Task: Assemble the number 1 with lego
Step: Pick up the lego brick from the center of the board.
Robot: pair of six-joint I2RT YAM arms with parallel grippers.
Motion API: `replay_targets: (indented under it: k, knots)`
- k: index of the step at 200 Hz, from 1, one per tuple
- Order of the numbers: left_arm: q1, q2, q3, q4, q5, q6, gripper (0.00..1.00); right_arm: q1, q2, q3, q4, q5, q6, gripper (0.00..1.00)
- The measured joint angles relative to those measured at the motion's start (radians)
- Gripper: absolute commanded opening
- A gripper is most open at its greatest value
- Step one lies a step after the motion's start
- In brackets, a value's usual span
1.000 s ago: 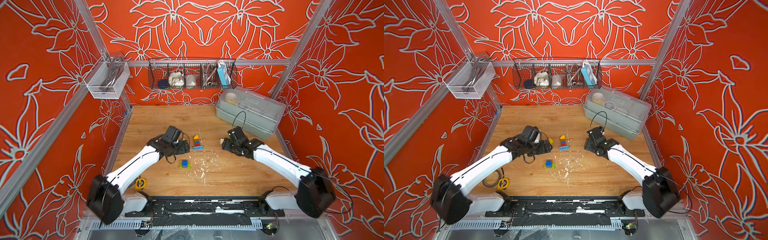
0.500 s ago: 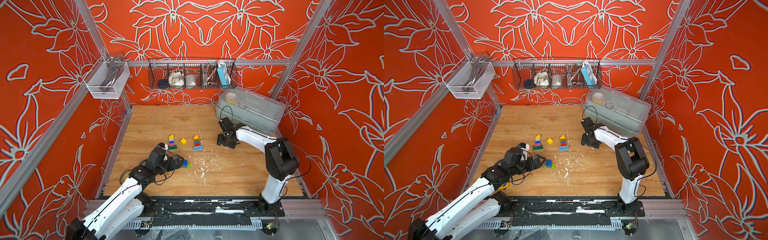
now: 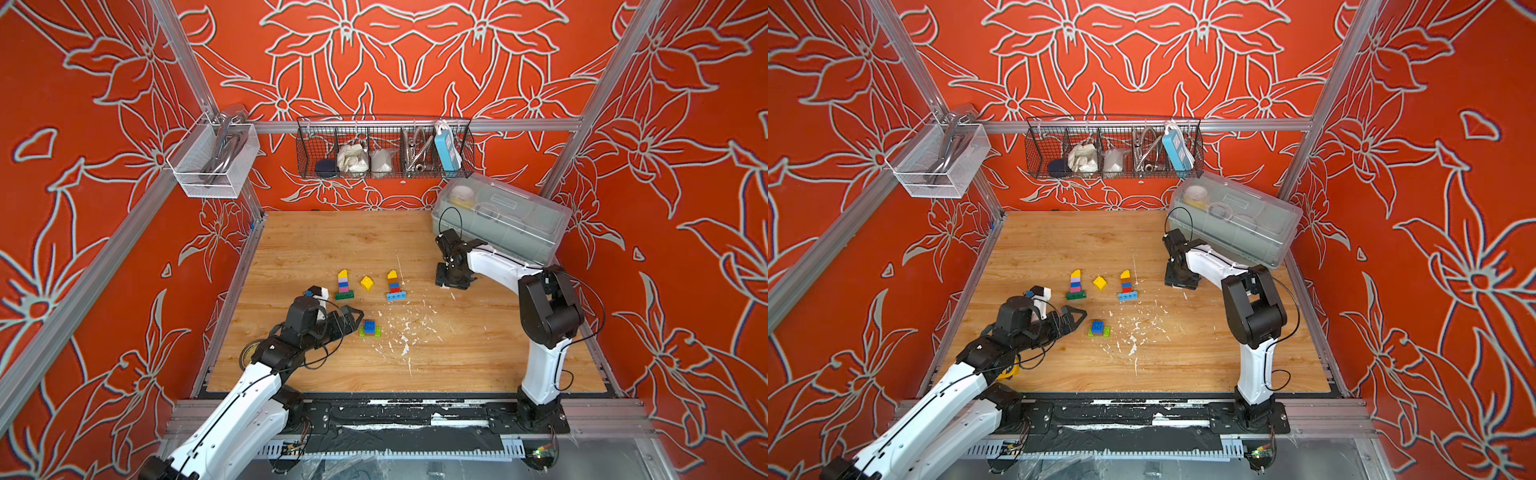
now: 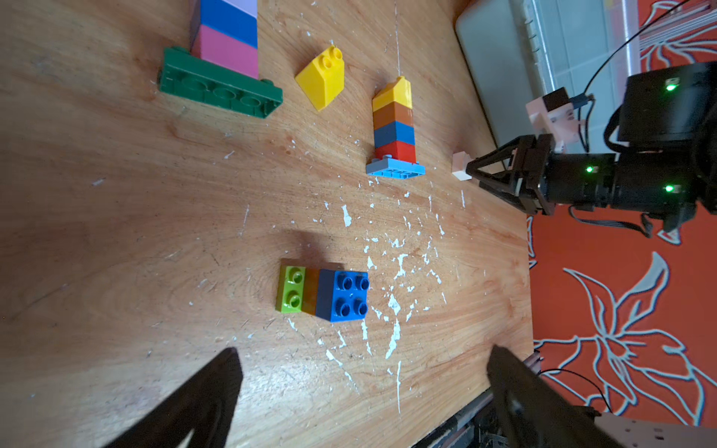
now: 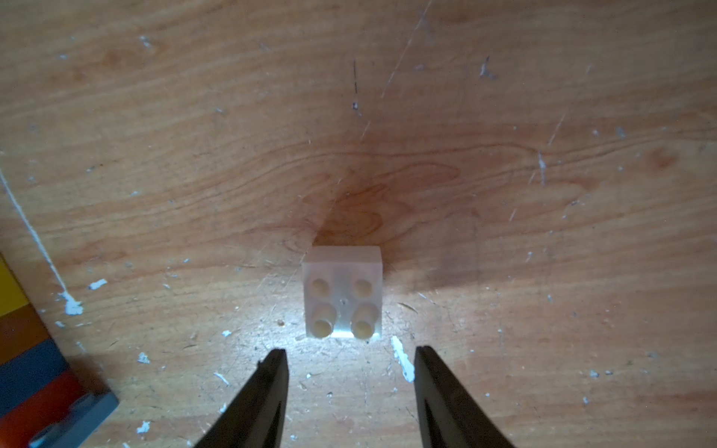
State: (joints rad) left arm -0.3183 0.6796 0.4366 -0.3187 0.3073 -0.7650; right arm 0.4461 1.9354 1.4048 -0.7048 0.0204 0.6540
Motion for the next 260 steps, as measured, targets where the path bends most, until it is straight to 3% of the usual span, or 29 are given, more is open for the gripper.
replay_targets:
  k: [124, 149, 177, 260]
  knots:
    - [0.026, 0.015, -0.013, 0.018, 0.034, -0.029, 0.99, -0.014, 0.083, 0.077, 0.002, 0.004, -0.064, 0.5]
    - [0.032, 0.021, -0.013, 0.022, 0.036, -0.033, 0.99, -0.014, 0.092, 0.077, 0.001, 0.004, -0.065, 0.44]
    - [0.043, 0.029, -0.013, 0.023, 0.045, -0.038, 0.99, -0.014, 0.093, 0.079, 0.001, 0.002, -0.064, 0.29]
    - [0.071, 0.016, -0.028, 0.027, 0.059, -0.045, 0.99, -0.001, 0.039, 0.033, -0.024, -0.015, -0.009, 0.28]
